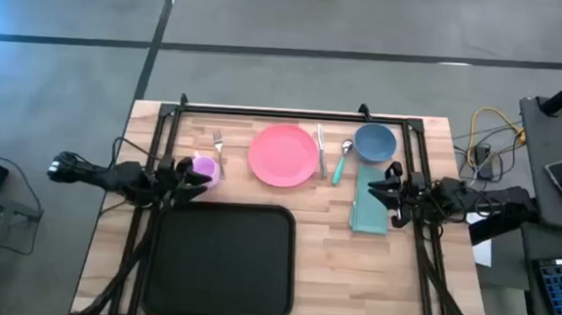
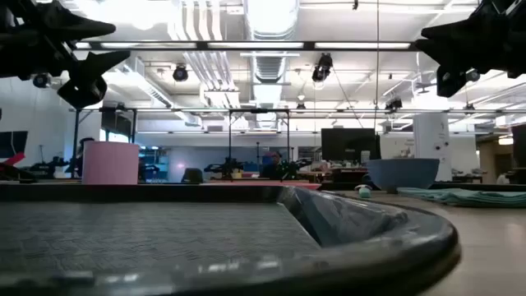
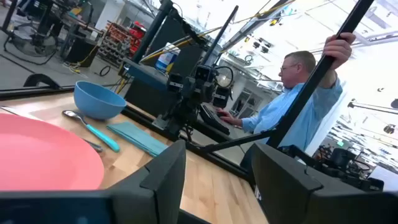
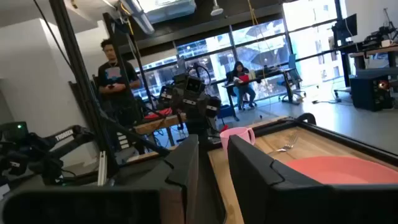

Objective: Set up tray

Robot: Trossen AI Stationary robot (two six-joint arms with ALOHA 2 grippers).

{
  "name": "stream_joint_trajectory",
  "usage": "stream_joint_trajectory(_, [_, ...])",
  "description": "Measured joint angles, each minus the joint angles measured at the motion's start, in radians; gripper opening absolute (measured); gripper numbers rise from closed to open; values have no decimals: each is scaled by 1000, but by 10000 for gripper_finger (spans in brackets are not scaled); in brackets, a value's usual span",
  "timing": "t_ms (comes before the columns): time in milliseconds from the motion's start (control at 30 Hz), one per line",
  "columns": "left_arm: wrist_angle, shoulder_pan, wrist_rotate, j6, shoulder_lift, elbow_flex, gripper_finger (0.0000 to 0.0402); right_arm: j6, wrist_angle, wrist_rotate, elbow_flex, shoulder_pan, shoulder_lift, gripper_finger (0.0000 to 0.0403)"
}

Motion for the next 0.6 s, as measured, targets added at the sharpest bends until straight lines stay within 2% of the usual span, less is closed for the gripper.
stream_joint_trajectory(600, [0,0,0,0,0,0,166,0,0,0,0,0,0,72])
